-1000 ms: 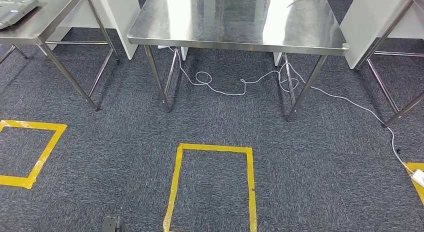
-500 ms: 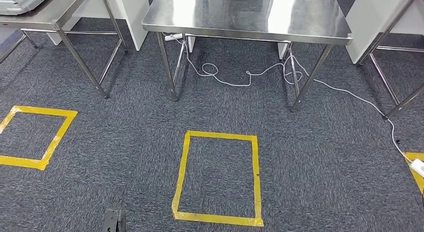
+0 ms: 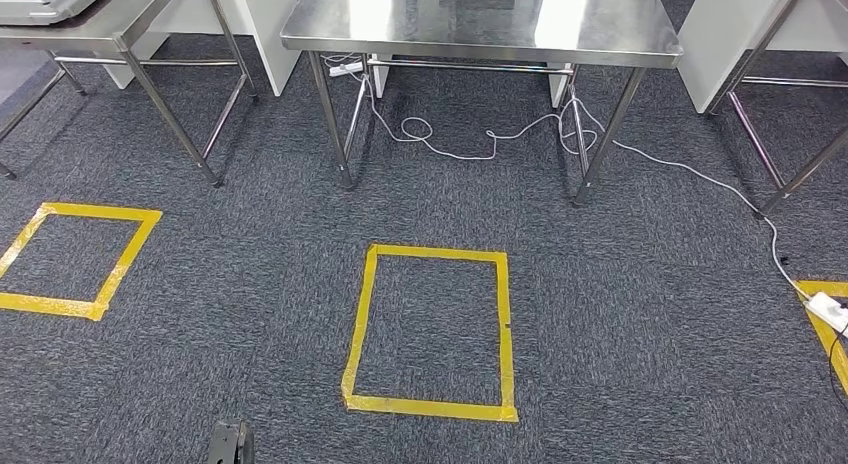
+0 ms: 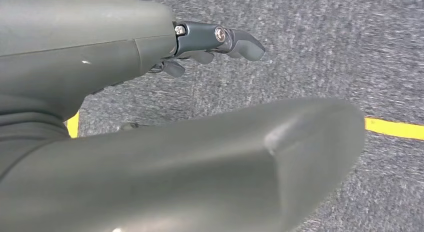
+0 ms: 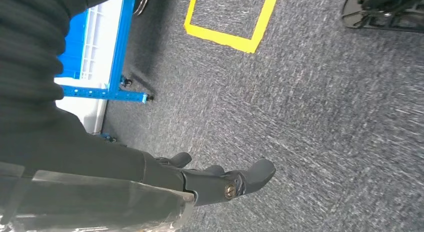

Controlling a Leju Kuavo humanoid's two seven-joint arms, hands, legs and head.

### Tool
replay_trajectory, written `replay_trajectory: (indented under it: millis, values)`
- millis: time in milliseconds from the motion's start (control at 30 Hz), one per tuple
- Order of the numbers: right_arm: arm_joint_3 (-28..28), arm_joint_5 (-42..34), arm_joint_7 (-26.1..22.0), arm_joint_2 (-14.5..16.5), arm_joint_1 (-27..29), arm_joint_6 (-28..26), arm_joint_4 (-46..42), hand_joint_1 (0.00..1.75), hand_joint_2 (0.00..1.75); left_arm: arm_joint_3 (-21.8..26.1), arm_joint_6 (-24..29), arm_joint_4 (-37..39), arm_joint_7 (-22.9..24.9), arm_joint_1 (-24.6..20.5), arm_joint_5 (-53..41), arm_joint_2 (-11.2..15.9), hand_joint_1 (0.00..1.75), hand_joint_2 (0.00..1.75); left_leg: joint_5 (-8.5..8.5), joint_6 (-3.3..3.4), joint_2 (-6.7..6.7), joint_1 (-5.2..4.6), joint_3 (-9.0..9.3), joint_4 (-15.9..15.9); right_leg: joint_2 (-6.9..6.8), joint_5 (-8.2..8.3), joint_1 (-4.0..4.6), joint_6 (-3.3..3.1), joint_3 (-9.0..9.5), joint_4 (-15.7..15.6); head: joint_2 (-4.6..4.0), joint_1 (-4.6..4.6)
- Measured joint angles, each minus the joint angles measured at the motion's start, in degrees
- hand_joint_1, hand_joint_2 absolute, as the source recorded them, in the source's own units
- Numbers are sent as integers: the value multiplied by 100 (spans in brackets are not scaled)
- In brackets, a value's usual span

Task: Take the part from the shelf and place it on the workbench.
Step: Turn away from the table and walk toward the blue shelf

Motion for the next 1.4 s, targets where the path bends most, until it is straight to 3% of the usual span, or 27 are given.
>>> replay_trajectory:
  millis: [67,133,200,233,333,367,400,433,467,533,600,633,700,733,767,833,867,900,933,967,1033,1100,1133,1200,1267,1333,1400]
  values:
    - [0,13,2,19,-3,6,0,0,175,-1,-4,-2,0,-19,-6,15,0,0,16,96,-8,-43,624,-851,-6,48,25,55,-65,56,0,4]
    - [0,34,2,35,-10,7,0,0,175,-1,-4,-3,-2,-34,-12,26,0,0,-31,168,-11,-89,859,-1253,-18,126,25,145,-119,74,0,4]
    - [0,53,2,35,-6,7,1,0,175,0,-2,-2,-3,-40,-18,17,0,0,68,245,1,-93,832,-1366,-19,156,23,213,-185,94,0,3]
    - [0,57,2,31,-6,7,1,0,175,0,-1,-2,-4,-46,-20,11,0,0,147,300,11,-86,795,-1422,-9,62,30,213,-257,192,0,8]
    - [0,73,2,13,-5,7,2,0,175,1,-2,-5,-7,-66,-20,-2,0,0,377,377,23,-70,574,-1486,27,-603,-19,153,-656,1133,0,36]
    - [0,79,2,10,-5,7,2,0,175,1,-4,-6,-7,-68,-20,-4,0,0,447,364,25,-73,483,-1484,29,-754,-52,180,-764,1516,0,42]
    - [0,84,2,7,-5,7,2,0,175,1,-7,-6,-7,-68,-20,-8,0,0,518,347,27,-72,393,-1481,29,-785,-86,244,-804,1781,0,44]
    - [0,87,2,3,-6,7,2,0,175,2,-9,-5,-7,-69,-20,-11,0,0,586,321,30,-68,306,-1475,29,-702,-122,333,-758,1868,0,51]
    - [0,91,2,-2,-11,7,2,0,175,2,-12,-5,-7,-71,-19,-14,0,0,655,286,31,-60,217,-1465,29,-545,-164,432,-601,1740,0,53]
    - [0,99,9,4,-37,7,1,0,175,2,-13,-8,-7,-80,-10,-13,0,0,766,198,30,-55,50,-1406,33,-346,-241,565,-20,995,0,62]
    - [0,104,20,15,-66,7,-1,0,175,2,-11,-15,-8,-95,-2,-9,0,0,872,112,29,-63,-95,-1319,71,-418,-233,541,423,240,0,40]
    - [0,105,26,20,-73,8,-1,0,175,2,-10,-18,-9,-96,-1,-9,0,0,929,86,27,-54,-144,-1299,87,-465,-198,495,495,59,0,24]
    - [0,108,40,19,-61,9,4,0,175,2,-11,-13,-12,-70,-1,-14,0,0,998,36,19,14,-218,-1281,73,-414,-182,359,386,33,0,1]
    - [0,107,50,11,-54,9,7,0,175,2,-11,-9,-9,-46,-2,-16,0,0,881,15,16,48,-268,-1209,58,-356,-174,271,329,43,0,-3]
    - [-1,107,61,5,-48,9,9,0,175,2,-11,-4,-7,-26,-3,-21,0,0,648,-8,13,72,-334,-1039,41,-286,-173,183,268,44,0,-10]
    - [-2,106,77,-5,-46,9,11,0,175,2,-12,0,-3,-11,-10,-31,0,0,-24,-27,10,85,-488,-380,20,-137,-134,67,126,51,0,-24]
    - [-2,107,80,-3,-46,9,11,0,175,2,-12,1,-3,-12,-14,-36,0,0,-266,-33,9,85,-541,18,14,-66,-108,51,43,58,0,-27]
    - [-2,107,81,1,-46,9,11,0,175,2,-12,1,-3,-14,-18,-36,0,0,-375,-29,9,85,-550,337,10,1,-86,47,-48,70,0,-25]
    - [-2,106,83,4,-45,9,11,0,175,2,-11,1,-3,-15,-20,-36,0,0,-347,-16,8,84,-481,496,9,63,-70,50,-144,86,0,-26]
    - [-2,107,86,7,-44,9,11,0,175,2,-10,1,-3,-16,-24,-35,0,0,-222,6,7,81,-314,445,9,121,-60,58,-238,106,0,-26]
    - [-2,108,91,11,-44,9,11,0,175,2,-10,-1,-3,-31,-31,-32,0,0,-28,70,5,62,281,-211,13,233,-56,86,-391,134,0,-27]
    - [-2,115,93,21,-45,9,11,0,175,1,-5,-3,-2,-63,-43,-28,0,0,-124,133,5,13,843,-1030,6,344,-52,149,-468,124,0,-22]
    - [-2,126,94,26,-47,9,11,0,175,1,4,-4,3,-77,-51,-26,0,0,-191,169,7,-19,973,-1265,-2,399,-59,192,-481,104,0,-30]
    - [-2,157,94,36,-50,9,11,0,175,-1,32,-4,26,-83,-71,-29,0,0,-112,241,20,-42,946,-1398,-14,502,-56,276,-493,54,0,-39]
    - [-2,183,93,30,-51,21,11,0,175,-2,52,-4,45,-92,-87,-35,0,0,40,323,31,-27,864,-1489,-2,383,-41,281,-614,226,0,-38]
    - [-2,186,94,16,-46,67,11,0,175,-6,57,-4,48,-100,-97,-41,0,0,165,360,39,-33,757,-1519,15,-26,-50,217,-884,872,0,-13]
    - [-3,171,102,9,-34,117,11,0,175,-12,49,-3,51,-94,-102,-45,0,0,268,355,67,-53,631,-1513,22,-390,-62,210,-1085,1596,0,16]
